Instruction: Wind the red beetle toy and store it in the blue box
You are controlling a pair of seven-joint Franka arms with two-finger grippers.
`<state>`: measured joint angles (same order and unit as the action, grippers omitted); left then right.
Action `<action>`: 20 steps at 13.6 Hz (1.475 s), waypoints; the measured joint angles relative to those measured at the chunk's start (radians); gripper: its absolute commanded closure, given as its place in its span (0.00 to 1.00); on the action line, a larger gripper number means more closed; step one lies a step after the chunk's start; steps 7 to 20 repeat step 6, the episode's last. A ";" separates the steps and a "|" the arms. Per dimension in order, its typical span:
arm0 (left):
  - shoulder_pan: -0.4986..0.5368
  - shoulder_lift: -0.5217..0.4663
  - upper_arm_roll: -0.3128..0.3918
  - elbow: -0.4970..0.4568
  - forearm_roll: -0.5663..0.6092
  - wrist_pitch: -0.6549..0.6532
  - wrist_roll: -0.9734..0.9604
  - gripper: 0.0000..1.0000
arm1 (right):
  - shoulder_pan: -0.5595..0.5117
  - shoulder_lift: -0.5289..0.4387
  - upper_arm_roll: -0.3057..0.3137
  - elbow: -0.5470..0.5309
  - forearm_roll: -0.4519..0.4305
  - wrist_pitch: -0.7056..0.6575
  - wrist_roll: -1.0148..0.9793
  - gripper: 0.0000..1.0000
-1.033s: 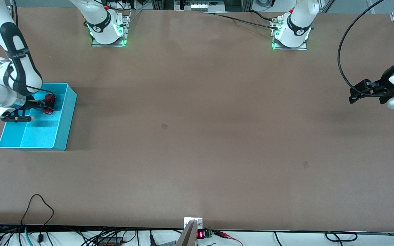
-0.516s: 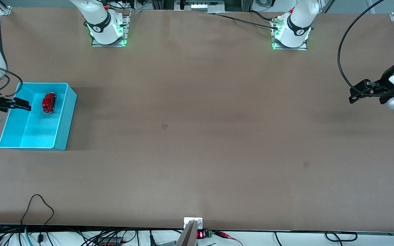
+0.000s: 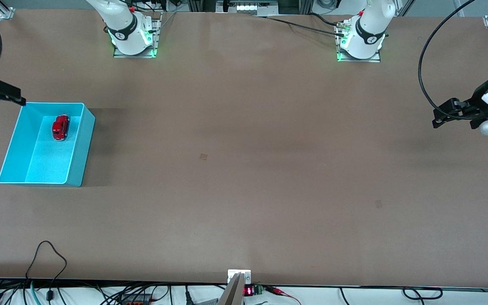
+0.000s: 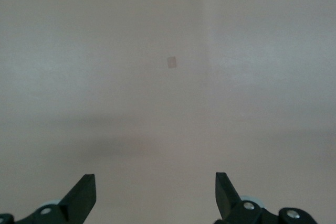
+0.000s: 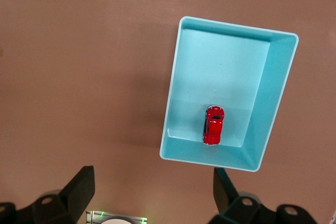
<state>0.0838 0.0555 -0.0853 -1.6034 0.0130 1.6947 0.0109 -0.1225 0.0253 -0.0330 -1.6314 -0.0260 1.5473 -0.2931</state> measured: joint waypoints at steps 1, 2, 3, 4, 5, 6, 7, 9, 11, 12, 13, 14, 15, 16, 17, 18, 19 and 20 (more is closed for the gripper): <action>-0.001 -0.001 0.000 0.000 0.000 0.000 0.000 0.00 | 0.008 -0.017 0.001 0.002 0.000 -0.015 0.004 0.00; -0.001 -0.001 -0.001 0.000 0.000 0.000 0.000 0.00 | 0.019 -0.026 0.002 0.002 0.000 -0.025 0.016 0.00; -0.001 -0.001 -0.001 0.000 0.000 0.000 0.000 0.00 | 0.028 -0.029 0.003 0.002 0.000 -0.028 0.034 0.00; -0.001 -0.001 -0.001 0.000 0.000 0.000 0.000 0.00 | 0.035 -0.029 0.003 0.002 0.000 -0.029 0.056 0.00; -0.001 -0.001 -0.001 0.000 0.000 0.000 0.000 0.00 | 0.040 -0.027 0.003 0.002 0.000 -0.029 0.069 0.00; -0.001 -0.001 -0.001 0.000 0.000 0.000 0.000 0.00 | 0.041 -0.025 0.003 0.002 0.000 -0.029 0.077 0.00; -0.001 -0.001 -0.001 0.000 0.000 0.000 0.000 0.00 | 0.041 -0.025 0.003 0.002 0.000 -0.029 0.077 0.00; -0.001 -0.001 -0.001 0.000 0.000 0.000 0.000 0.00 | 0.041 -0.025 0.003 0.002 0.000 -0.029 0.077 0.00; -0.001 -0.001 -0.001 0.000 0.000 0.000 0.000 0.00 | 0.041 -0.025 0.003 0.002 0.000 -0.029 0.077 0.00; -0.001 -0.001 -0.001 0.000 0.000 0.000 0.000 0.00 | 0.041 -0.025 0.003 0.002 0.000 -0.029 0.077 0.00; -0.001 -0.001 -0.001 0.000 0.000 0.000 0.000 0.00 | 0.041 -0.025 0.003 0.002 0.000 -0.029 0.077 0.00; -0.001 -0.001 -0.001 0.000 0.000 0.000 0.000 0.00 | 0.041 -0.025 0.003 0.002 0.000 -0.029 0.077 0.00; -0.001 -0.001 -0.001 0.000 0.000 0.000 0.000 0.00 | 0.041 -0.025 0.003 0.002 0.000 -0.029 0.077 0.00; -0.001 -0.001 -0.001 0.000 0.000 0.000 0.000 0.00 | 0.041 -0.025 0.003 0.002 0.000 -0.029 0.077 0.00; -0.001 -0.001 -0.001 0.000 0.000 0.000 0.000 0.00 | 0.041 -0.025 0.003 0.002 0.000 -0.029 0.077 0.00; -0.001 -0.001 -0.001 0.000 0.000 0.000 0.000 0.00 | 0.041 -0.025 0.003 0.002 0.000 -0.029 0.077 0.00; -0.001 -0.001 -0.001 0.000 0.000 0.000 0.000 0.00 | 0.041 -0.025 0.003 0.002 0.000 -0.029 0.077 0.00; -0.001 -0.001 -0.001 0.000 0.000 0.000 0.000 0.00 | 0.041 -0.025 0.003 0.002 0.000 -0.029 0.077 0.00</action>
